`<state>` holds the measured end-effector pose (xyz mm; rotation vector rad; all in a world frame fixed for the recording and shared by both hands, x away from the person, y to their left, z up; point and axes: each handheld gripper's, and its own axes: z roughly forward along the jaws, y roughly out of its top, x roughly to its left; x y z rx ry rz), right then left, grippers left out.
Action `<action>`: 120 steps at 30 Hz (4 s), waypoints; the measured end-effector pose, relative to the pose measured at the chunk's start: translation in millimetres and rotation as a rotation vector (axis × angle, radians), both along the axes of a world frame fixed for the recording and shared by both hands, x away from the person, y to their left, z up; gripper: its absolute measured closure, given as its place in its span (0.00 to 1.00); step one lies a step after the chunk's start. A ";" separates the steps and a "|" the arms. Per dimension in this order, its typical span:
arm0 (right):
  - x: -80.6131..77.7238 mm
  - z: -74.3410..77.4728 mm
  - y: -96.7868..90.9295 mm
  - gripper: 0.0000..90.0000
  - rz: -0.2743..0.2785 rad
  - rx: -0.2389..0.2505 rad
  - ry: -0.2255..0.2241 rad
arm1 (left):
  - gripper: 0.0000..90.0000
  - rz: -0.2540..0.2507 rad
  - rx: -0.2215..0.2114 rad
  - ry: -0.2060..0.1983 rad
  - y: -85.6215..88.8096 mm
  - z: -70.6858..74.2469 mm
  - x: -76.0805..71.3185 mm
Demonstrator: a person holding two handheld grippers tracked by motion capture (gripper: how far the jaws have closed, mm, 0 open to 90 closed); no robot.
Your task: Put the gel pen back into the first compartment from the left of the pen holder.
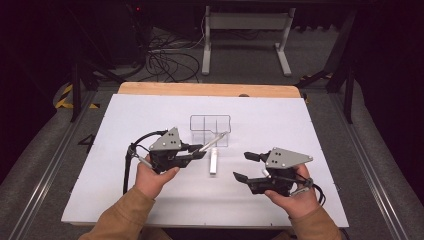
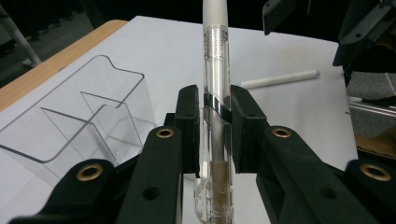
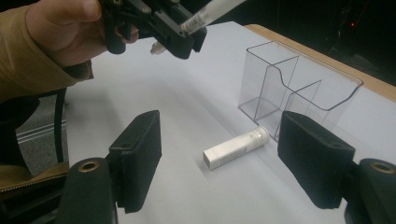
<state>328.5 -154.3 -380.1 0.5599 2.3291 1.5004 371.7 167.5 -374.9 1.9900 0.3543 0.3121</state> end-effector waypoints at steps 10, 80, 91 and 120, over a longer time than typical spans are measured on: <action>0.7 -4.2 -1.7 0.34 0.000 -0.006 0.013 | 0.85 0.020 -0.056 -0.002 2.1 5.7 14.2; 1.1 -11.0 0.7 0.33 0.031 -0.023 0.037 | 0.84 0.208 -0.123 0.059 -8.5 -29.0 113.6; 0.9 -10.9 0.5 0.33 0.031 -0.022 0.036 | 0.84 0.210 -0.073 0.080 -7.5 -31.7 113.3; 2.2 -4.3 -9.3 0.33 -0.013 0.000 0.031 | 0.25 0.265 -0.047 0.026 3.7 -4.7 82.6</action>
